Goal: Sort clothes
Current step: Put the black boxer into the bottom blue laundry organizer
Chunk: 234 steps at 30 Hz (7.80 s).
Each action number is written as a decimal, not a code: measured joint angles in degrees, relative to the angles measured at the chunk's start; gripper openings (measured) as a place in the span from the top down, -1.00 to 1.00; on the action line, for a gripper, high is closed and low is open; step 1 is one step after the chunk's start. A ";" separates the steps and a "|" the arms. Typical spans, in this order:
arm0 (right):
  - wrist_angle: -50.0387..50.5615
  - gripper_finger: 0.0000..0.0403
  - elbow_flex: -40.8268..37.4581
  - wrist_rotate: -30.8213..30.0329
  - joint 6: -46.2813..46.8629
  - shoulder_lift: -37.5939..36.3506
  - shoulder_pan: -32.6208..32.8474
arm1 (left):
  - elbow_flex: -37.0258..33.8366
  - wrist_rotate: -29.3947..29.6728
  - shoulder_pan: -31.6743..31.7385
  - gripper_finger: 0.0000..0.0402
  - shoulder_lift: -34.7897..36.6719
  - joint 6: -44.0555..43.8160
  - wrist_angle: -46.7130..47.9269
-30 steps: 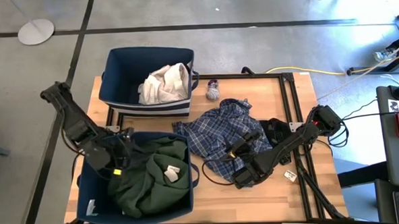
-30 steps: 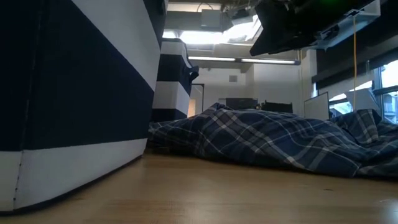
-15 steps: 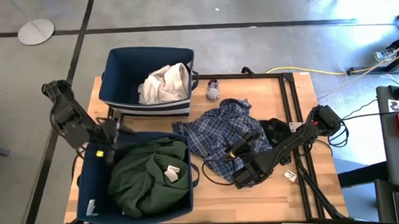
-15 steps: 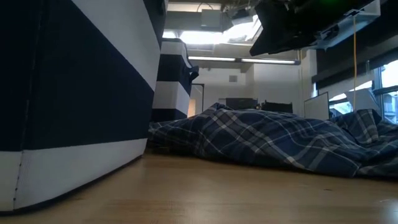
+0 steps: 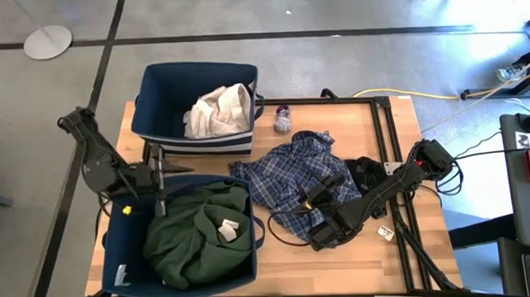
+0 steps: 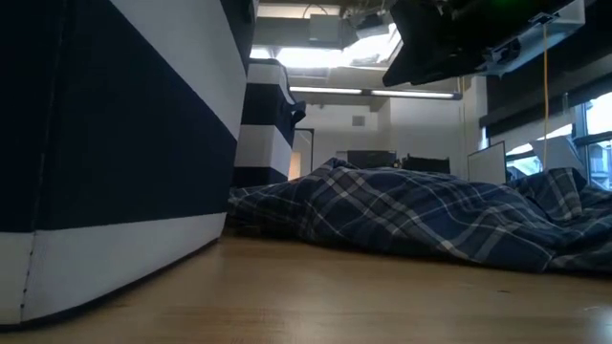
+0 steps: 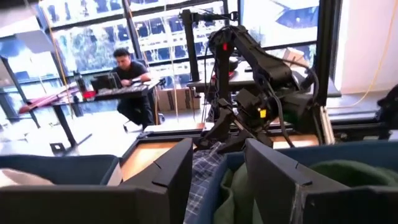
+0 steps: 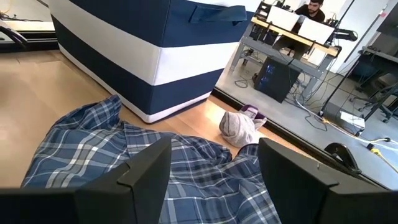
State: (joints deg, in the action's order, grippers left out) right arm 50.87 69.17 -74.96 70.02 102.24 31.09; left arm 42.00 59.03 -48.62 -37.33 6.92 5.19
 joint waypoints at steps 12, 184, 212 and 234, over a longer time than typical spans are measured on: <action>-0.39 -0.20 0.68 0.04 0.09 0.00 -0.13 | -3.52 0.55 -0.39 0.31 0.36 4.37 -1.29; -71.57 0.94 21.00 69.64 -89.99 -11.10 -18.03 | -1.21 -12.45 9.85 -0.28 -1.91 6.06 -11.15; -66.93 0.94 21.00 69.64 -89.97 -10.03 -17.99 | 16.61 -40.05 25.72 -0.32 -28.23 2.25 -11.57; -70.26 0.94 21.05 72.95 -89.55 -5.55 -17.99 | 16.61 -44.57 29.00 -0.31 -29.31 2.79 -17.78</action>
State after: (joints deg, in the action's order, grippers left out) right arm -19.39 90.21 -2.01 -19.53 96.68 13.10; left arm 58.61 14.46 -19.62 -66.64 9.72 -12.59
